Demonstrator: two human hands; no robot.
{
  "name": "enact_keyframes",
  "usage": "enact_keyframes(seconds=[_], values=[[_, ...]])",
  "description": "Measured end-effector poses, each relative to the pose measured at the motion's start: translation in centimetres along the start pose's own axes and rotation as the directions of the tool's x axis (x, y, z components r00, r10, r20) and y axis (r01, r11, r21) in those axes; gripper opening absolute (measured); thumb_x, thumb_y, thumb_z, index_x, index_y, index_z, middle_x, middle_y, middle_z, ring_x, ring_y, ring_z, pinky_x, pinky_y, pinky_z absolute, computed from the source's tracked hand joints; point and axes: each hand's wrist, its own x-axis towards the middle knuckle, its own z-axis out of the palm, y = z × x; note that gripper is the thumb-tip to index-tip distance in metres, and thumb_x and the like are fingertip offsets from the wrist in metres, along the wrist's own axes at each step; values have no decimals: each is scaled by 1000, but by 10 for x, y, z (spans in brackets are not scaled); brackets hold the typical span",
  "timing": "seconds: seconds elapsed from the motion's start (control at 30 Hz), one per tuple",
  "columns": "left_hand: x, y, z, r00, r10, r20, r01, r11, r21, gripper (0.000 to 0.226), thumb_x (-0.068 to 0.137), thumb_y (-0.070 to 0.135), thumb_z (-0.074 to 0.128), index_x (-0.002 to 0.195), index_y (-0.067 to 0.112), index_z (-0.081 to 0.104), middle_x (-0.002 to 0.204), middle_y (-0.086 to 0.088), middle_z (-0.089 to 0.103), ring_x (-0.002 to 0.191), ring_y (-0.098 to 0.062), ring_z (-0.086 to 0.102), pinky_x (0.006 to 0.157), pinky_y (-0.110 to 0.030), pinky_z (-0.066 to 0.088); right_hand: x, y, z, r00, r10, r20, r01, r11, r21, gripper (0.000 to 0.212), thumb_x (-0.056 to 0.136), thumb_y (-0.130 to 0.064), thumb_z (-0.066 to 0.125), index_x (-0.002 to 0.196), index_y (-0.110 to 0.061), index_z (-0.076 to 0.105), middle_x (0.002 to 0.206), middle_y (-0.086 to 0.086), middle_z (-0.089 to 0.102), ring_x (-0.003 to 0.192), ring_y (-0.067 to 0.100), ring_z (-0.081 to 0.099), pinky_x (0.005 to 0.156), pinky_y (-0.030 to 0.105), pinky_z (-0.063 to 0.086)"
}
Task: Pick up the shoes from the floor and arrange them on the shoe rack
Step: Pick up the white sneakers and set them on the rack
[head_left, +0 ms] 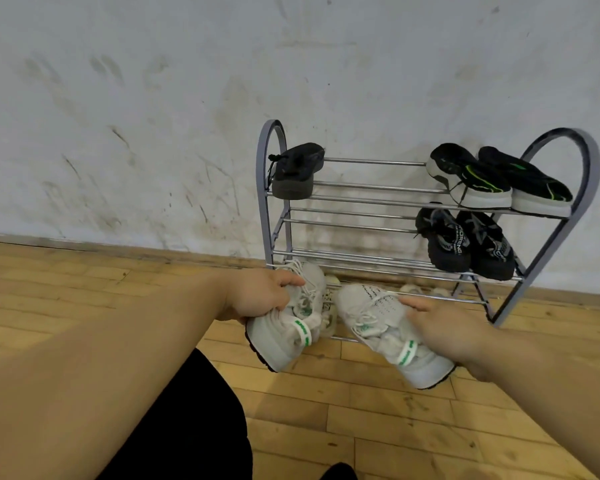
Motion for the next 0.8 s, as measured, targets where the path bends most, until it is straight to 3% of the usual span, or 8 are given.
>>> enact_keyframes(seconds=[0.1,0.17,0.3,0.47,0.53,0.63,0.73,0.8], values=[[28,-8,-4,997,-26,69,23,999,45,72,88,11,47,153,41,38,153,-5,39,129,-45,52,99,-45,50,23,21,24,1000,23,-19,-21,997,71,43,112,-23,36,153,-27,43,119,-6,61,82,7,55,51,9,43],[48,-14,-4,993,-32,112,21,995,100,72,94,6,47,157,38,32,160,-4,32,132,-43,50,103,-49,50,39,34,36,998,31,-49,-28,998,56,44,112,-25,37,155,-27,41,142,-3,55,99,11,57,70,13,42],[94,-31,-3,987,-13,163,-2,995,95,72,101,4,47,161,36,22,169,1,15,138,-31,46,110,-51,45,75,49,55,992,58,-110,-46,993,106,46,111,-27,38,157,-27,38,154,1,47,138,25,47,95,19,34],[163,-70,14,996,93,-4,-93,995,24,68,104,15,45,160,41,17,167,3,22,120,-30,59,94,-46,55,137,56,90,969,63,-240,5,962,273,44,110,-27,40,154,-34,43,145,-4,52,137,24,49,108,31,40],[187,-84,26,982,122,-146,-127,991,-30,64,105,16,43,160,40,19,157,6,37,111,-24,61,89,-37,56,168,59,100,957,61,-283,36,944,327,44,110,-29,41,153,-37,44,145,-8,52,132,18,51,109,31,41],[225,-91,33,950,78,-302,-143,969,-200,61,107,18,41,158,45,21,121,6,64,68,-19,66,59,-33,57,214,58,111,941,74,-330,53,931,361,44,110,-34,40,154,-39,44,138,-14,52,125,12,53,103,27,42],[262,-85,28,924,42,-380,-155,950,-271,53,108,17,38,152,46,29,90,2,66,44,-11,56,43,-27,48,254,52,116,903,83,-421,57,949,310,38,109,-34,39,144,-35,54,132,-11,60,120,18,58,104,34,47],[285,-79,22,904,39,-425,-160,954,-252,43,109,22,39,148,40,35,79,-7,64,40,-8,53,42,-25,45,272,48,121,894,94,-438,43,955,292,39,110,-31,38,146,-31,54,134,-6,60,116,18,57,96,24,43]])
